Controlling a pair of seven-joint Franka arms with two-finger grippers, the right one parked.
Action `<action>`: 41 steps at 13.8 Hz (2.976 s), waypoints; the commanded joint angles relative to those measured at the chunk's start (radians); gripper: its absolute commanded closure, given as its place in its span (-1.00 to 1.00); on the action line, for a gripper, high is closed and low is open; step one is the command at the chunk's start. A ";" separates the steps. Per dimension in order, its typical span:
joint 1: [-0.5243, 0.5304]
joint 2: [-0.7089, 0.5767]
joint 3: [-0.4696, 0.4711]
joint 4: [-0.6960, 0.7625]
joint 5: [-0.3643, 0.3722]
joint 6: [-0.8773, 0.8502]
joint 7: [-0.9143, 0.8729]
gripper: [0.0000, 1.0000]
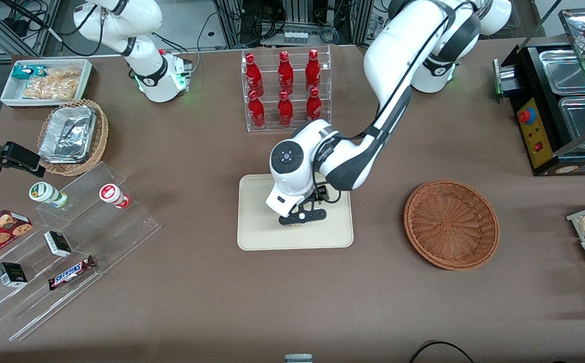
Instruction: Place sandwich from basket to tray
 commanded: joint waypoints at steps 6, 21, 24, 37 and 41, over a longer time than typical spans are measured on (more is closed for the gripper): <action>0.271 -0.339 0.004 -0.082 -0.071 -0.339 0.241 -1.00; 0.643 -0.910 0.008 -0.554 -0.135 -0.505 0.693 -1.00; 0.641 -0.881 0.007 -0.515 -0.138 -0.508 0.686 -1.00; 0.787 -0.833 -0.088 -0.398 -0.167 -0.540 0.748 -1.00; 0.787 -0.810 -0.087 -0.396 -0.167 -0.492 0.775 -1.00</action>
